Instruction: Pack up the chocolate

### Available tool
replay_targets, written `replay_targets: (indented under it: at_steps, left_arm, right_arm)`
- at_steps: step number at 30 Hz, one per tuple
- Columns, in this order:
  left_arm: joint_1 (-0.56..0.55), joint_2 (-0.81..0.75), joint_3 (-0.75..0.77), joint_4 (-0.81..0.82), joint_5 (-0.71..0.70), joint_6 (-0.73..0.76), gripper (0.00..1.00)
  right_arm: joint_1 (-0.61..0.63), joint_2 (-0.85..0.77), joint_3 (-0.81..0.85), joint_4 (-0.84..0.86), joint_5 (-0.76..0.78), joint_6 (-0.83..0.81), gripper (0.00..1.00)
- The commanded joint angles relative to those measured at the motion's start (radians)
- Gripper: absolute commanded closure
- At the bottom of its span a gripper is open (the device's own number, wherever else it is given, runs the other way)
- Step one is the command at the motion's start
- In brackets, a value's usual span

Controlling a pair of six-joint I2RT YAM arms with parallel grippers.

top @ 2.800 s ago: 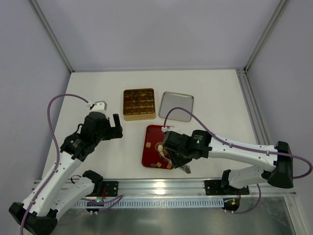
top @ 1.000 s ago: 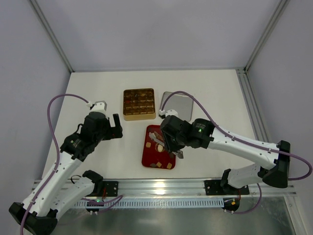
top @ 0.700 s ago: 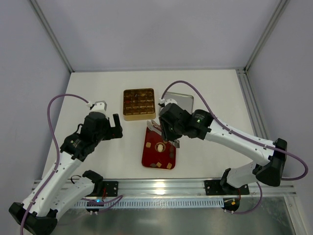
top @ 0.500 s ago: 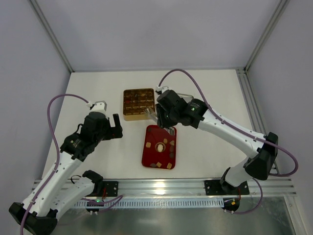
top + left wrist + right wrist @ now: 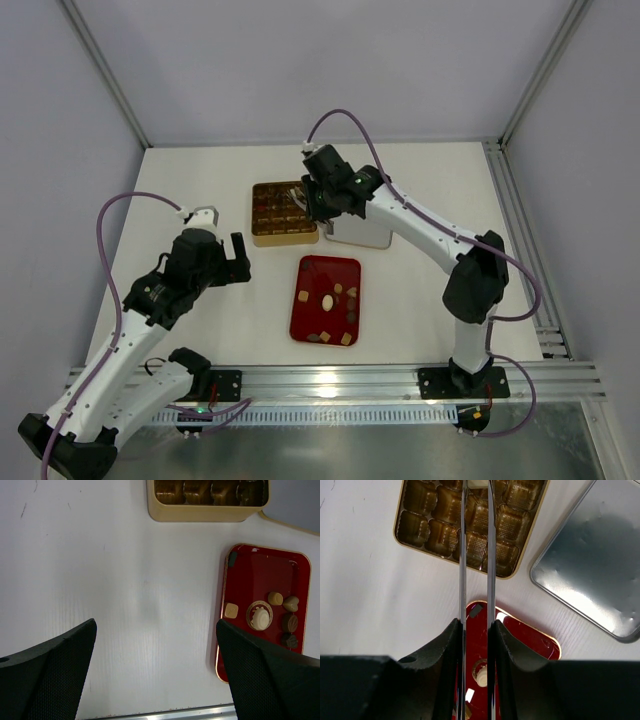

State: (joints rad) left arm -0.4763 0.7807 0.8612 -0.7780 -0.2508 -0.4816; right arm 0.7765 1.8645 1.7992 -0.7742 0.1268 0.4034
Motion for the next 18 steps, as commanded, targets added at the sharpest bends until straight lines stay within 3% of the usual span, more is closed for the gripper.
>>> replay_targets:
  at_steps: [1, 18]
  left_arm:
    - [0.004, -0.003, 0.001, 0.022, -0.010, 0.006, 0.00]
    - [0.004, -0.003, 0.001, 0.022, -0.005, 0.006, 0.00]
  right_arm:
    - [-0.011, 0.034, 0.086, 0.043, -0.026, -0.023, 0.71]
    - [-0.026, 0.114, 0.086, 0.066, -0.009, -0.015, 0.67]
